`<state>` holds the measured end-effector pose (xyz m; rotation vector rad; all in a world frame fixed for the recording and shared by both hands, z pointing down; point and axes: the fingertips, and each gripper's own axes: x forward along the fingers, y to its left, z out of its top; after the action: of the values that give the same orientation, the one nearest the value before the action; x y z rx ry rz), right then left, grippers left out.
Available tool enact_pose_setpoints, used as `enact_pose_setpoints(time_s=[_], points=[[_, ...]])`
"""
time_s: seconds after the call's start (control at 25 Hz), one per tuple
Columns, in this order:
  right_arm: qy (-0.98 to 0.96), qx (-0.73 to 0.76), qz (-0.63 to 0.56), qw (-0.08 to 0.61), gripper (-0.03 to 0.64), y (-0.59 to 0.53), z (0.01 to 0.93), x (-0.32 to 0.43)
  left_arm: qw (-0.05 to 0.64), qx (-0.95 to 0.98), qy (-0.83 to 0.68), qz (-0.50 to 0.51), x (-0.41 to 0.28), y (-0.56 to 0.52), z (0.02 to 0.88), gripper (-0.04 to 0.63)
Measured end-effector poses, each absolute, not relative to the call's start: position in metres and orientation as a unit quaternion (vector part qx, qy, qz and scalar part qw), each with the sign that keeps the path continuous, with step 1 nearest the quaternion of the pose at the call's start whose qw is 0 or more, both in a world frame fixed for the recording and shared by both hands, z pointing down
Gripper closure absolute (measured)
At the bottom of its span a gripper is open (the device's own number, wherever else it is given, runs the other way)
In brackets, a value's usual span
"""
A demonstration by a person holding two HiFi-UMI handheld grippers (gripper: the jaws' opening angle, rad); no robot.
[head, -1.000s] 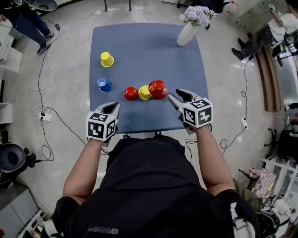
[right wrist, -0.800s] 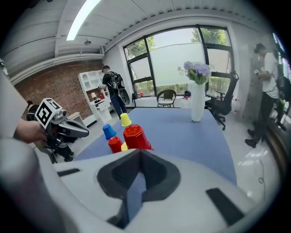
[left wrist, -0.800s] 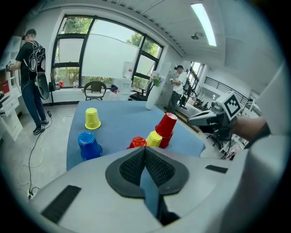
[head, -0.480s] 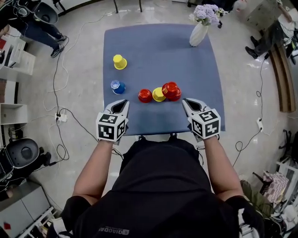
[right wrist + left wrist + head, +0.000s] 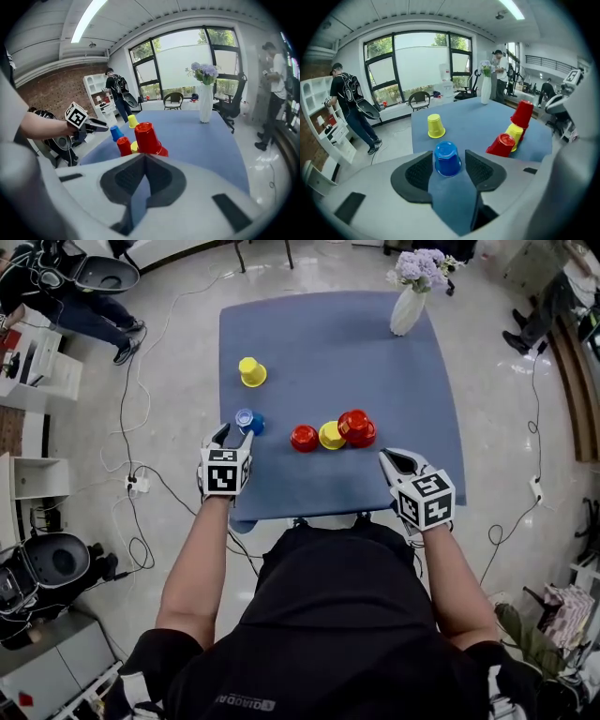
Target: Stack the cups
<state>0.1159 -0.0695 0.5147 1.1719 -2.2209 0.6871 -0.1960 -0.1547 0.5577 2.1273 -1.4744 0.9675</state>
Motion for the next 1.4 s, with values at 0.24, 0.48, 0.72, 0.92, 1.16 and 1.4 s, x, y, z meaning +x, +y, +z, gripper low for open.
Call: enact_pose_setpoints(time_s=[0.24,0.48,0.72,0.92,1.16,1.4], points=[[-0.818,0.439,0.259,0.266,0.614,-0.062,0.516,0.119,0.181,0.756,-0.506,0.373,-0.198,-0.167,0.582,0.356],[-0.813,0.445,0.266,0.266,0.614,-0.060,0.520,0.121,0.179,0.763,-0.482,0.392,-0.191,-0.178,0.595,0.350],[-0.809,0.450,0.272,0.261,0.614,-0.057,0.521,0.114,0.173,0.765,-0.473,0.401,-0.190,-0.183,0.600,0.382],[-0.804,0.459,0.276,0.259,0.614,-0.050,0.523,0.108,0.173,0.783,-0.450,0.392,-0.182,-0.178,0.587,0.385],[-0.799,0.472,0.279,0.248,0.614,-0.043,0.522,0.090,0.162,0.818,-0.412,0.367,-0.159,-0.167,0.541,0.387],[-0.803,0.473,0.271,0.242,0.614,-0.035,0.527,0.079,0.133,0.846,-0.370,0.361,-0.127,-0.146,0.507,0.385]])
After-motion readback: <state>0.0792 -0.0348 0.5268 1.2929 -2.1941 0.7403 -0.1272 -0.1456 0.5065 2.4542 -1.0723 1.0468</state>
